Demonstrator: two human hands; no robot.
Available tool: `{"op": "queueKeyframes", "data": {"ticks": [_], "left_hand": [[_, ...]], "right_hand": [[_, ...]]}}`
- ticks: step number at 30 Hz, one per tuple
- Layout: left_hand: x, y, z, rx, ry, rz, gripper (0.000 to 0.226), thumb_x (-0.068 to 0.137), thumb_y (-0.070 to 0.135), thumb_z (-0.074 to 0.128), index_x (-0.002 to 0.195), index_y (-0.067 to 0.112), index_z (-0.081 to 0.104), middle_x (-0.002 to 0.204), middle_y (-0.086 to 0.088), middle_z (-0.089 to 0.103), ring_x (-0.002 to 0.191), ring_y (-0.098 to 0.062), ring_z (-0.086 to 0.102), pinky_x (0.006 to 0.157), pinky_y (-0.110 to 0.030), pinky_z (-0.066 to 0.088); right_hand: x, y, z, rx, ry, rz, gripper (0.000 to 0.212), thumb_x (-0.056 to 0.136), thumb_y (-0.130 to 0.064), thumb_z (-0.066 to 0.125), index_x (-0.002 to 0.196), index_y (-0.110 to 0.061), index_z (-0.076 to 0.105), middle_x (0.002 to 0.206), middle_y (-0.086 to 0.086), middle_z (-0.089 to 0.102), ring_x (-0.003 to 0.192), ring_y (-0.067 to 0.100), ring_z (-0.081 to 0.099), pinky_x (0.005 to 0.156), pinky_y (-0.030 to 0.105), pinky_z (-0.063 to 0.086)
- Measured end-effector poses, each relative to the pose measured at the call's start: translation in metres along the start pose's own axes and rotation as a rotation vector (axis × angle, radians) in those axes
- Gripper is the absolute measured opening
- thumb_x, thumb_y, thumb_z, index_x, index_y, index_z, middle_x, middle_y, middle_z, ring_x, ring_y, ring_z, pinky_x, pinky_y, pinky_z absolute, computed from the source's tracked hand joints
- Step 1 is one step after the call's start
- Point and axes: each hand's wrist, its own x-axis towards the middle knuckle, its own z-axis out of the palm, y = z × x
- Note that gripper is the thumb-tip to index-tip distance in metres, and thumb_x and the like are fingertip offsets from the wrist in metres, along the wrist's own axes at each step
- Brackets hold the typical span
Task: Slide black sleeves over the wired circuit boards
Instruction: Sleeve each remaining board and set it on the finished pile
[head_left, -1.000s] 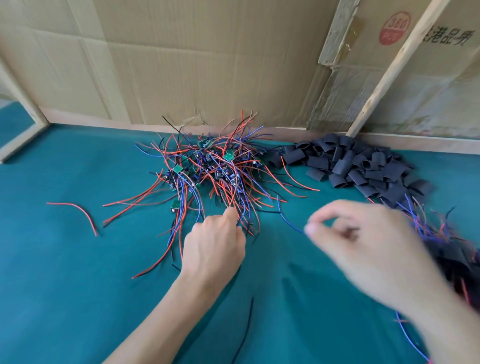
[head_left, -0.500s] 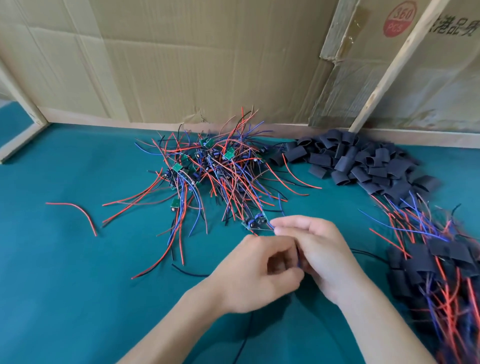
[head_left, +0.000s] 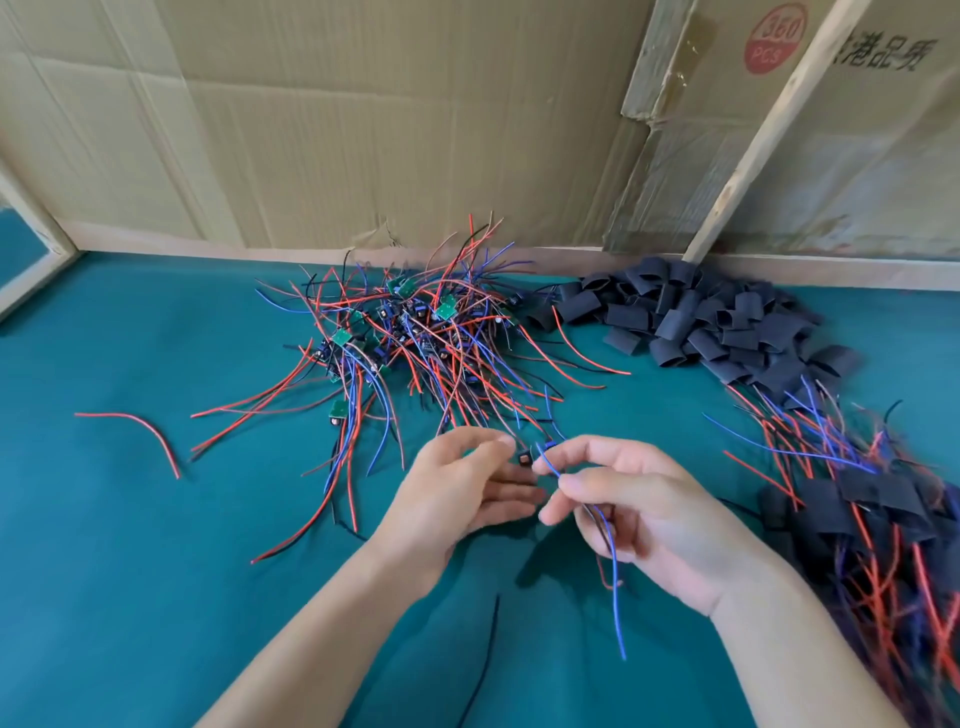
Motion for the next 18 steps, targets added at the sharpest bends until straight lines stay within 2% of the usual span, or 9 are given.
{"op": "queueKeyframes", "data": {"ticks": [5, 8, 10, 14, 18], "left_hand": [[-0.001, -0.003, 0.000, 0.003, -0.024, 0.015, 0.021, 0.098, 0.001, 0.058, 0.119, 0.003, 0.059, 0.083, -0.017, 0.073, 0.070, -0.023, 0.073, 0.066, -0.025, 0.059], [-0.002, -0.004, -0.001, -0.024, -0.052, 0.045, 0.022, 0.094, -0.002, 0.063, 0.116, -0.003, 0.060, 0.077, -0.013, 0.070, 0.065, -0.019, 0.068, 0.067, -0.025, 0.058], [-0.002, -0.003, -0.002, -0.083, -0.050, 0.064, 0.027, 0.091, -0.003, 0.067, 0.117, -0.001, 0.059, 0.079, -0.010, 0.070, 0.066, -0.018, 0.068, 0.065, -0.025, 0.059], [-0.001, 0.001, -0.006, -0.117, -0.072, 0.107, 0.038, 0.082, 0.001, 0.077, 0.116, 0.004, 0.061, 0.092, -0.010, 0.072, 0.082, -0.022, 0.072, 0.068, -0.025, 0.059], [-0.001, 0.001, -0.006, -0.041, -0.141, 0.178, 0.044, 0.071, 0.010, 0.082, 0.110, 0.009, 0.063, 0.100, -0.011, 0.073, 0.076, -0.021, 0.067, 0.066, -0.024, 0.054]], "right_hand": [[-0.005, -0.004, 0.002, -0.051, -0.153, -0.008, 0.016, 0.081, -0.032, 0.075, 0.089, -0.019, 0.072, 0.086, 0.023, 0.075, 0.049, 0.014, 0.046, 0.045, 0.021, 0.031], [-0.004, -0.003, 0.004, -0.117, -0.143, -0.005, 0.015, 0.085, -0.035, 0.075, 0.087, -0.022, 0.067, 0.088, 0.024, 0.076, 0.049, 0.014, 0.052, 0.044, 0.019, 0.033], [-0.002, -0.003, 0.005, -0.112, -0.052, -0.020, 0.009, 0.087, -0.031, 0.073, 0.085, -0.024, 0.067, 0.092, 0.025, 0.076, 0.051, 0.014, 0.054, 0.042, 0.018, 0.034], [0.000, -0.002, 0.001, -0.088, 0.186, -0.065, 0.007, 0.080, -0.026, 0.073, 0.074, -0.023, 0.071, 0.095, 0.018, 0.078, 0.056, 0.017, 0.058, 0.040, 0.022, 0.036], [0.004, 0.003, -0.006, -0.179, 0.432, -0.118, 0.016, 0.087, -0.014, 0.075, 0.072, -0.018, 0.074, 0.069, 0.009, 0.070, 0.052, 0.019, 0.053, 0.040, 0.024, 0.035]]}}
